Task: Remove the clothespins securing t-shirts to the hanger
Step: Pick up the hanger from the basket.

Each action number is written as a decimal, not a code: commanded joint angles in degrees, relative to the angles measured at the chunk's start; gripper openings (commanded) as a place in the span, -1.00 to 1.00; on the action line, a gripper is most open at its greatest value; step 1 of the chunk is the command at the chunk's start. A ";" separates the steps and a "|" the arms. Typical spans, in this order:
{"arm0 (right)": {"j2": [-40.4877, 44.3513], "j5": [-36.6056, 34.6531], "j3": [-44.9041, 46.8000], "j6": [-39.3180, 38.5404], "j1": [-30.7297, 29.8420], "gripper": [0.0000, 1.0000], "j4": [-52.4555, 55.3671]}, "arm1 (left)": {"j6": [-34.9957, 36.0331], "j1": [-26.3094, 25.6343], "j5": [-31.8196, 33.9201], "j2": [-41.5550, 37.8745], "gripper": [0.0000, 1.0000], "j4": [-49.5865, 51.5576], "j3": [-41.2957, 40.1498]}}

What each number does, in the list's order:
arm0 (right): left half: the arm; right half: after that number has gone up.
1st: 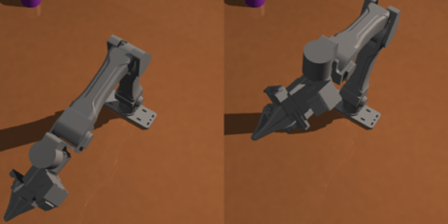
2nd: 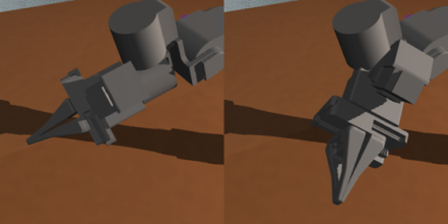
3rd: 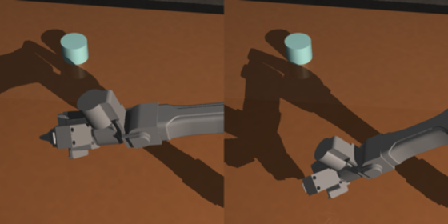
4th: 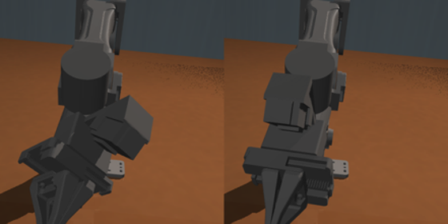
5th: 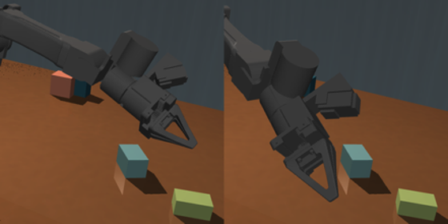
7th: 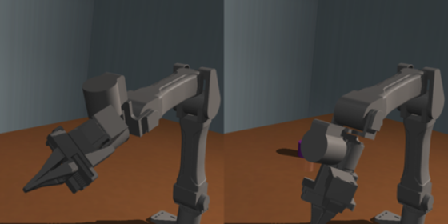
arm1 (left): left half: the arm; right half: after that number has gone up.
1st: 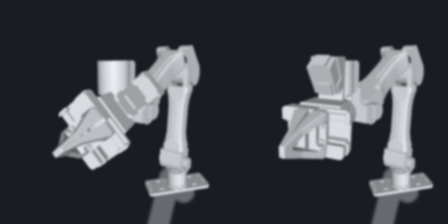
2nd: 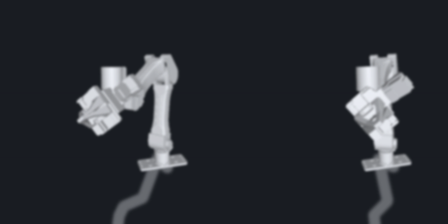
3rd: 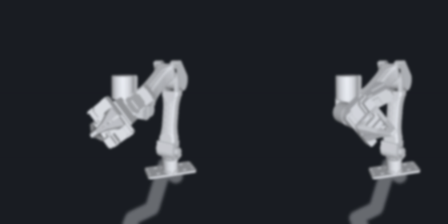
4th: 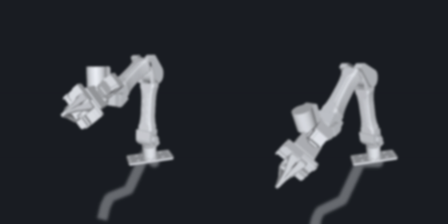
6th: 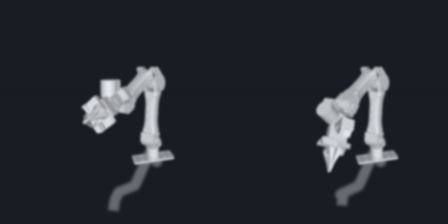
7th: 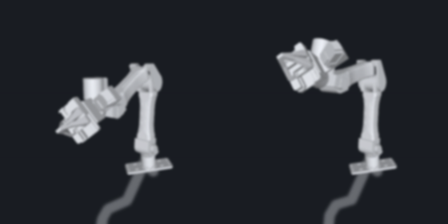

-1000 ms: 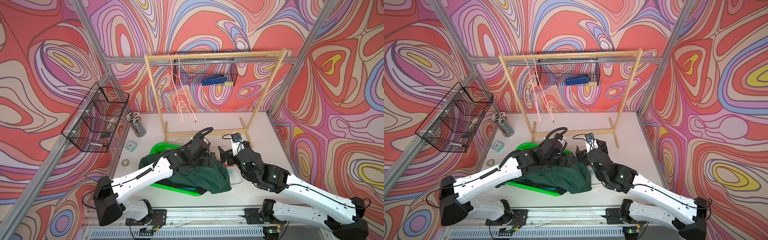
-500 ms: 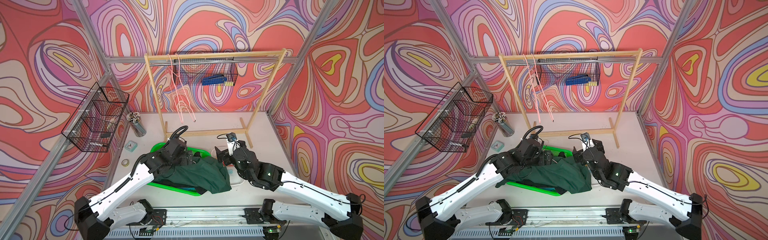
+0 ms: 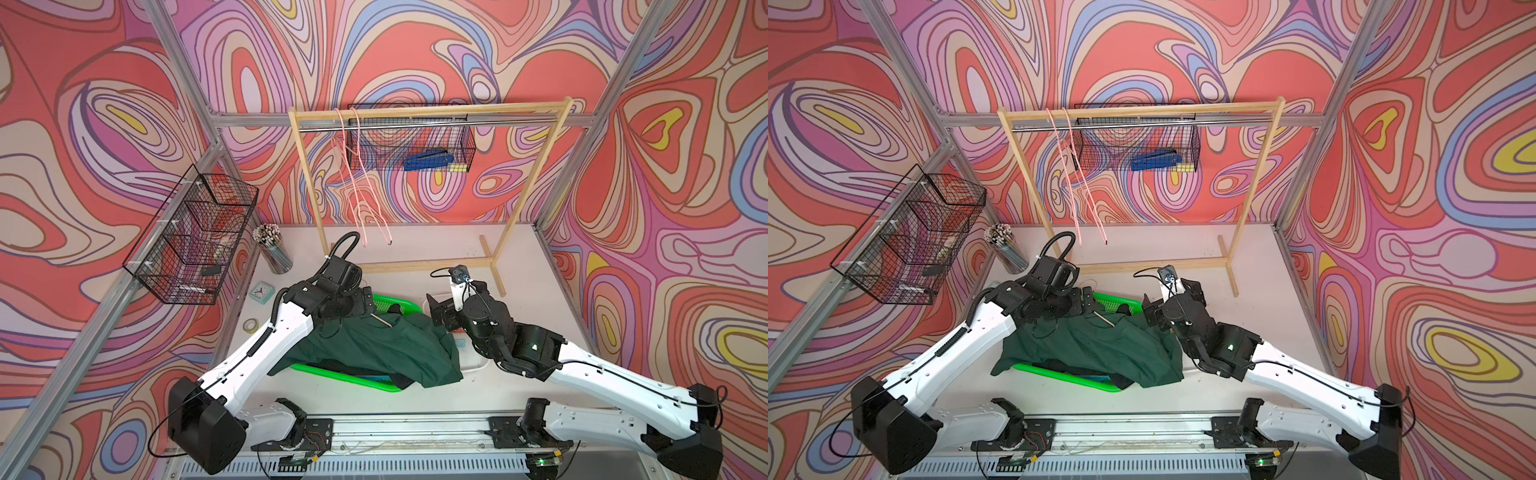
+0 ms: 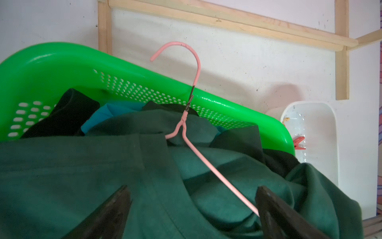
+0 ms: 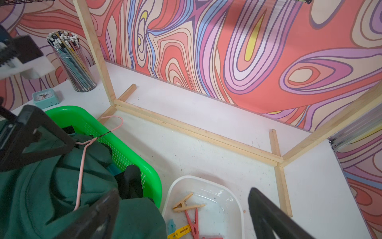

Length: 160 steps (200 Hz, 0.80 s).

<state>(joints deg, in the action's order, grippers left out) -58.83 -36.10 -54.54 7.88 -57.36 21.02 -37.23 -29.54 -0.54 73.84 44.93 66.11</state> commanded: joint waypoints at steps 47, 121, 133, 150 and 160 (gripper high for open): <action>1.13 1.45 -1.37 1.18 0.11 0.96 0.16 | 7.49 0.70 0.65 13.03 0.65 5.34 10.62; 1.30 2.43 -0.74 1.11 0.08 0.96 -0.19 | 8.26 1.37 0.70 20.74 0.45 5.72 12.92; 1.24 2.43 -0.74 0.92 0.08 0.96 -0.27 | 8.18 1.54 0.24 21.53 0.36 5.35 13.12; 1.16 2.57 -0.90 0.78 0.13 0.96 -0.27 | 8.28 1.72 -0.31 22.66 0.21 4.99 13.50; 1.07 2.60 -1.01 0.66 0.13 0.96 -0.27 | 8.30 1.93 -0.27 23.63 0.15 5.13 13.85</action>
<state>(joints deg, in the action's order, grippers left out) -58.26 -34.00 -54.54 8.60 -57.36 21.02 -29.95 -28.27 -0.54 95.42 48.71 77.97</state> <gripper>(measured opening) 0.983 0.623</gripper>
